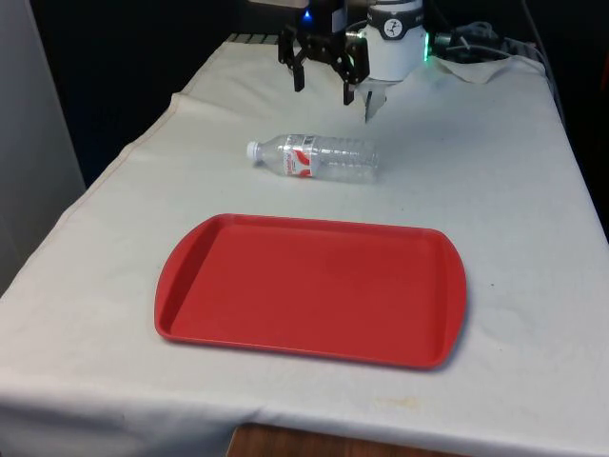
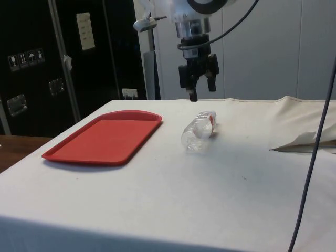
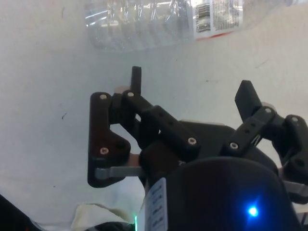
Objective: Place the bottle upright on the tray.
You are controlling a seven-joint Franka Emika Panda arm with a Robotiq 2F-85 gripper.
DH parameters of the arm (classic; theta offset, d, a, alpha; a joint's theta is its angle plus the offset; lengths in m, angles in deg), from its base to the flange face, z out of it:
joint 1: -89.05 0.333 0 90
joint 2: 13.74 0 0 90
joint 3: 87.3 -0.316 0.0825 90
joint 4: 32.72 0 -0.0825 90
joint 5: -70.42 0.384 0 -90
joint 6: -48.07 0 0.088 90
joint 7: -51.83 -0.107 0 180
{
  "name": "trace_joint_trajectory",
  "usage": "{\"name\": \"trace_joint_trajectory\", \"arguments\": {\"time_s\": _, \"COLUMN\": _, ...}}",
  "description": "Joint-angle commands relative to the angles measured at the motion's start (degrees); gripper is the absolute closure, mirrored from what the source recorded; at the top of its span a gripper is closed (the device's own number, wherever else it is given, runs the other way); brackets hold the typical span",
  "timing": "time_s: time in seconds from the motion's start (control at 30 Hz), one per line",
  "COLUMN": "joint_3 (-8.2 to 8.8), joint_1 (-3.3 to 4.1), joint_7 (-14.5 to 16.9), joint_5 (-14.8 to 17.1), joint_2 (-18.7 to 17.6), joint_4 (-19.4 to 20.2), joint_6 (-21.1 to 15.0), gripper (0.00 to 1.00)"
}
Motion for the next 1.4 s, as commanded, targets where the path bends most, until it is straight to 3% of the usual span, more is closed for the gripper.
{"name": "trace_joint_trajectory", "arguments": {"time_s": 0.0, "joint_3": 0.06, "joint_1": -0.06, "joint_7": -0.57, "joint_5": 0.11, "joint_2": -0.23, "joint_4": 0.11, "joint_6": -0.63, "gripper": 0.00}}
{"name": "trace_joint_trajectory", "arguments": {"time_s": 1.37, "joint_3": 0.46, "joint_1": 0.00, "joint_7": -14.32, "joint_5": 0.34, "joint_2": -0.80, "joint_4": -0.97, "joint_6": -1.15, "gripper": 0.00}}
